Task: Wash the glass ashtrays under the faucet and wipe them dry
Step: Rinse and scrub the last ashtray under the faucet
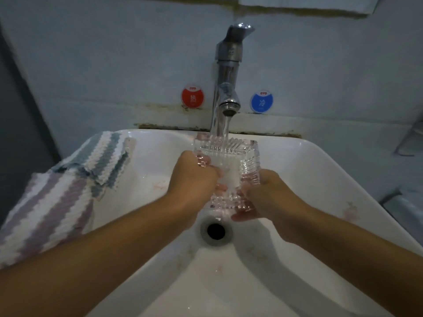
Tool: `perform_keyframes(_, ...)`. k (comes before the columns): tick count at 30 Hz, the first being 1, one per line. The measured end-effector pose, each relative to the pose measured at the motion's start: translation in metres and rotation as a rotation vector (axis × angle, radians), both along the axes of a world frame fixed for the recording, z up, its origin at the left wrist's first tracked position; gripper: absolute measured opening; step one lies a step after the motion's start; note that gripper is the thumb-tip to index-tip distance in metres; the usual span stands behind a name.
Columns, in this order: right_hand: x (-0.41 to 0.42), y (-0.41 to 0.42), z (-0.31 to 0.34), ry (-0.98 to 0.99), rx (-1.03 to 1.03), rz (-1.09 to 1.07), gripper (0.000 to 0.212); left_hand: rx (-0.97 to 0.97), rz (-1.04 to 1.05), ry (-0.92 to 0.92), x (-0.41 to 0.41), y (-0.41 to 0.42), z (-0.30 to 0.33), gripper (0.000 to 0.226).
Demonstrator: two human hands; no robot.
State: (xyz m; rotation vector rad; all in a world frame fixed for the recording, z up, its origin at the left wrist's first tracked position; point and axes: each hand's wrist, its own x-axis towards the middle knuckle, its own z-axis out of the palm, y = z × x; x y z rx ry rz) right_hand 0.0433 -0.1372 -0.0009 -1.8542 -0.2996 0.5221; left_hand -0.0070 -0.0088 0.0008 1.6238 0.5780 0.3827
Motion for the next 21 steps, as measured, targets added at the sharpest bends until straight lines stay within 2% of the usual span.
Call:
perform_keyframes(2,-0.001,0.001,-0.001,-0.021,-0.003,-0.028,0.021,-0.052,-0.012,0.03,-0.001,0.0,-0.003,0.024)
perform_keyframes(5,0.001,-0.001,-0.002,-0.039,-0.006,-0.079,0.021,-0.074,-0.016,0.063,-0.002,0.001,-0.008,0.016)
perform_keyframes(12,0.002,-0.003,0.009,0.005,0.05,-0.074,0.013,-0.021,0.001,0.118,-0.002,0.0,-0.007,0.04)
perform_keyframes(17,0.007,-0.004,0.004,0.005,0.041,-0.085,0.013,-0.113,-0.068,0.107,-0.002,-0.003,-0.012,0.02)
perform_keyframes(21,0.007,-0.005,0.003,0.045,-0.001,-0.093,0.022,-0.109,-0.129,0.102,0.0,-0.001,-0.02,0.048)
